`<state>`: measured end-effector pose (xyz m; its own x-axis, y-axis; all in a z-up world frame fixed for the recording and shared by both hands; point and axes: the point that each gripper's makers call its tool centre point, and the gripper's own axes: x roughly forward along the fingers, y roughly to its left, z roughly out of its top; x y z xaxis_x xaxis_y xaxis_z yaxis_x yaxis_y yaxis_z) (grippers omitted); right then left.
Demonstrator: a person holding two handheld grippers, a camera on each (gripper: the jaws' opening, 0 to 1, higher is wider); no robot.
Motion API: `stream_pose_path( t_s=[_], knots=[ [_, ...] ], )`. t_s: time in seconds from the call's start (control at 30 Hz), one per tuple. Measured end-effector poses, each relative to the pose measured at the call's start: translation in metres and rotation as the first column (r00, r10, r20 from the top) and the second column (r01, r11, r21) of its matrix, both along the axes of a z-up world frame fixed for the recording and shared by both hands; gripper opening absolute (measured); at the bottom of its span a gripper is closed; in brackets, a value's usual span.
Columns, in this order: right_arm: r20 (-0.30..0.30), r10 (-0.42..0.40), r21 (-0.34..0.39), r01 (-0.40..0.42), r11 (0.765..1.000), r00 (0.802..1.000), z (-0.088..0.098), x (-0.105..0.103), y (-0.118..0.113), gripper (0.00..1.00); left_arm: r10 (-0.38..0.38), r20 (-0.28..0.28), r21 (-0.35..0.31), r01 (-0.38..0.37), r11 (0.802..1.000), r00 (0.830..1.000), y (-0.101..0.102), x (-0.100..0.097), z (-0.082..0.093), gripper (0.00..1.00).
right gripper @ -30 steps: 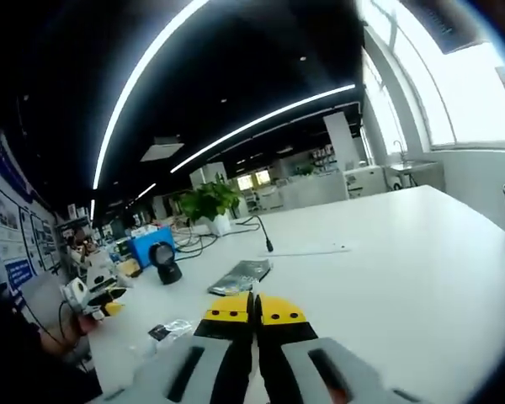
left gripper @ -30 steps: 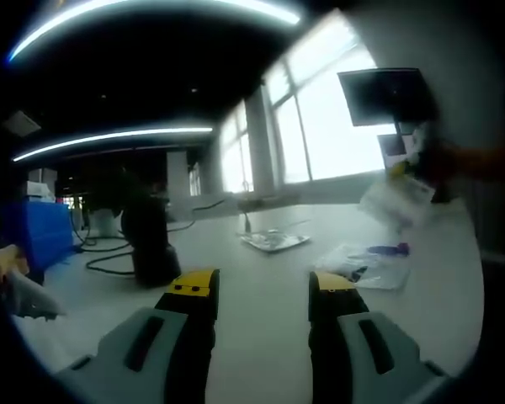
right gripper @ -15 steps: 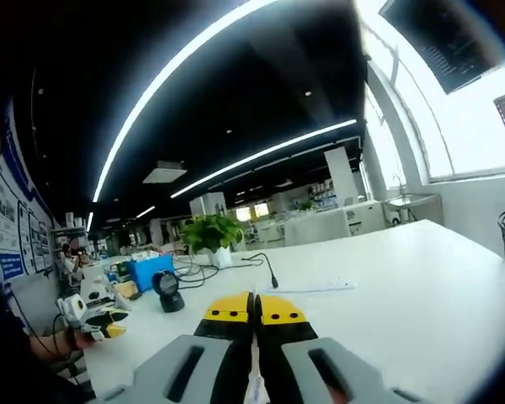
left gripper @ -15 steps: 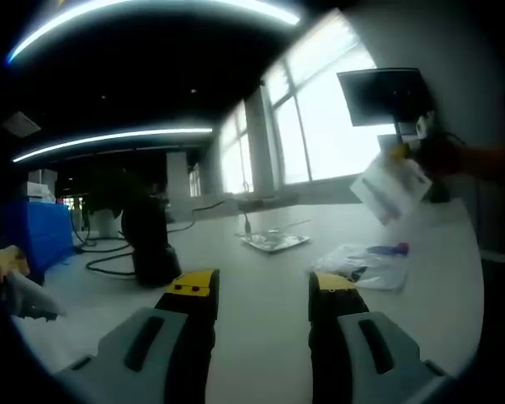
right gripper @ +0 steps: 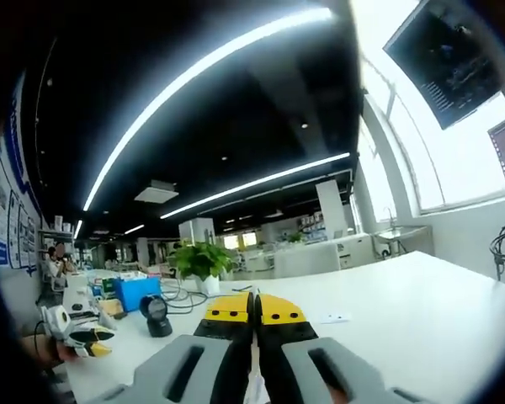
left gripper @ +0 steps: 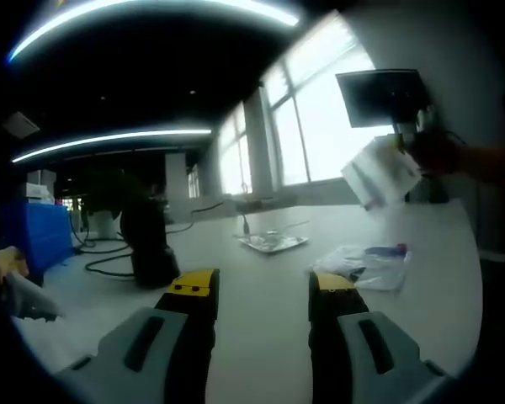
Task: Clip sheet goods on table flip sheet goods clip sheet goods scan sheet goods put sheet goods back to table
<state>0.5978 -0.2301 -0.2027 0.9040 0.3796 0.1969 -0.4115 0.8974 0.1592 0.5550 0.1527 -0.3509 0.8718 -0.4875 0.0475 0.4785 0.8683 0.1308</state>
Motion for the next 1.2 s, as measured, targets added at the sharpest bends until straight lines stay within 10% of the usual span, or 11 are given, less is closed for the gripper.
stream_pose_path(
  t_s=[1.2],
  knots=[
    [0.152,-0.011,0.081,-0.001,0.997,0.988,0.060,0.048,0.097,0.00,-0.021,-0.011,0.015,0.021,1.000,1.000,-0.003,-0.001,-0.004,0.34]
  ],
)
